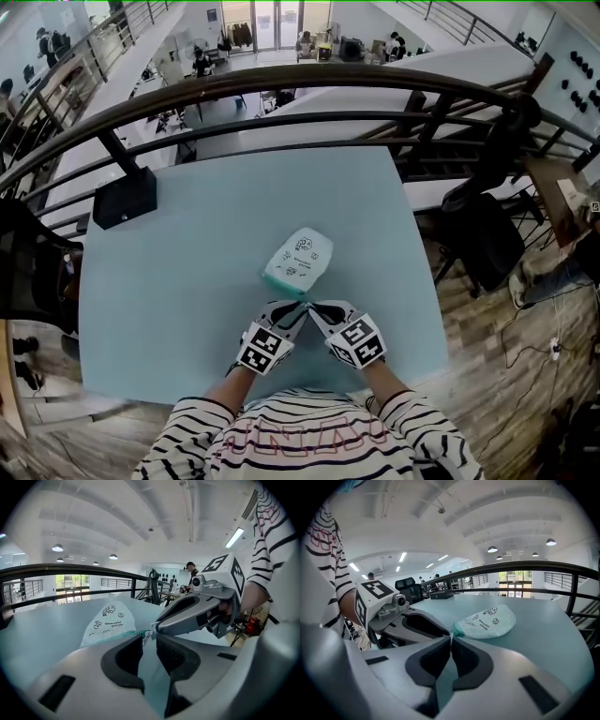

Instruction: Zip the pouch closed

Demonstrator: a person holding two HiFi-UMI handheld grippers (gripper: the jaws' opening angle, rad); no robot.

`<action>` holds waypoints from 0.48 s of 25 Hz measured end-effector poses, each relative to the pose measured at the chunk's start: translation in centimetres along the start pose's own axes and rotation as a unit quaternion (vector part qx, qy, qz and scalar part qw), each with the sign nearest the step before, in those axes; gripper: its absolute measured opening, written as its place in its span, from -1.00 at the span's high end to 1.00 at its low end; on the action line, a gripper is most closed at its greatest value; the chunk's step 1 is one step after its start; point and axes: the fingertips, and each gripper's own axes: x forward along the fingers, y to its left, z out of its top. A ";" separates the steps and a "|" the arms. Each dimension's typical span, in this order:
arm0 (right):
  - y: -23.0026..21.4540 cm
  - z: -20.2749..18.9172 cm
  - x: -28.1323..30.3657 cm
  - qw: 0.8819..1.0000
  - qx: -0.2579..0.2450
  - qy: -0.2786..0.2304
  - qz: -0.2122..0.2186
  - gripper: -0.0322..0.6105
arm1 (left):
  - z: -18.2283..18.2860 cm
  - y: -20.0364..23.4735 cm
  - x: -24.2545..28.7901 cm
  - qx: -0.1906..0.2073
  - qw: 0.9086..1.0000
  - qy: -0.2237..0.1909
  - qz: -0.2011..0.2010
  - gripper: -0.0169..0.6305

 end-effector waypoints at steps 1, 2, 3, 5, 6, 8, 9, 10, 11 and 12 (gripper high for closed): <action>0.1 -0.1 -0.1 1.000 0.000 0.000 0.000 0.79 | -0.1 0.0 0.0 0.001 1.000 0.000 0.003 0.64; 0.2 -0.2 -0.1 1.000 0.001 0.000 0.000 0.79 | -0.1 0.1 -0.1 0.002 1.000 -0.001 0.004 0.71; 0.2 -0.2 -0.2 1.000 0.003 0.000 -0.001 0.79 | -0.2 0.1 -0.1 0.002 1.000 -0.001 0.005 0.73; 0.2 -0.2 -0.2 1.000 0.004 0.000 -0.002 0.79 | -0.3 0.0 -0.2 0.002 1.000 0.006 0.003 0.81; 0.2 -0.1 -0.3 1.000 0.003 0.001 -0.002 0.79 | -0.3 -0.1 -0.3 0.002 1.000 0.010 0.002 0.83; 0.4 -0.1 -0.5 1.000 0.000 0.004 -0.002 0.79 | -0.3 -0.2 -0.5 -0.004 1.000 0.013 0.000 0.86; 0.4 -0.1 -0.5 1.000 -0.003 0.006 -0.002 0.79 | -0.3 -0.3 -0.5 -0.010 1.000 0.013 -0.001 0.86; 0.5 0.0 -0.6 1.000 -0.006 0.008 -0.003 0.79 | -0.2 -0.4 -0.5 -0.017 1.000 0.013 -0.003 0.86; 0.5 0.0 -0.7 1.000 -0.010 0.010 -0.004 0.79 | -0.2 -0.4 -0.5 -0.022 1.000 0.013 -0.005 0.87; 0.6 0.0 -0.9 1.000 -0.014 0.012 -0.006 0.79 | -0.2 -0.5 -0.4 -0.024 1.000 0.014 -0.007 0.86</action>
